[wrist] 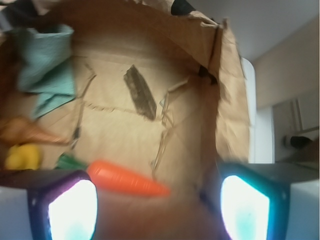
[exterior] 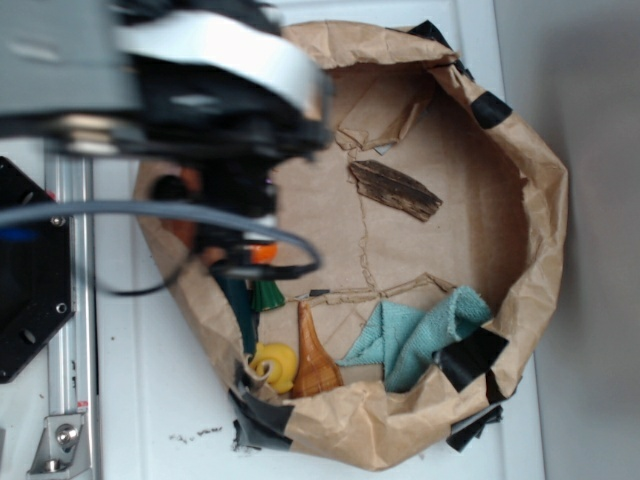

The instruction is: Grab the wood chip.

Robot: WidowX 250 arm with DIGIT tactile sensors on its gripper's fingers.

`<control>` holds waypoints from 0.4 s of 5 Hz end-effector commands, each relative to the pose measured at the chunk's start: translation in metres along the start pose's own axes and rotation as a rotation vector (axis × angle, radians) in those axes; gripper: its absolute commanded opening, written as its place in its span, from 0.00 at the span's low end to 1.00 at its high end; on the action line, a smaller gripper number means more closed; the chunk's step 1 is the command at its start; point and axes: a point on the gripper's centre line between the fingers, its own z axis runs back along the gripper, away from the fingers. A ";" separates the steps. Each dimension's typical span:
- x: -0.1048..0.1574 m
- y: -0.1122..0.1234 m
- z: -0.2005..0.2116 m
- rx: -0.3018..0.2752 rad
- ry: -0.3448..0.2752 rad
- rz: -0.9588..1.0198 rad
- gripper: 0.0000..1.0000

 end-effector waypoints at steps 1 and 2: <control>0.044 -0.014 -0.057 -0.019 0.022 -0.066 1.00; 0.043 -0.017 -0.085 -0.030 0.035 -0.097 1.00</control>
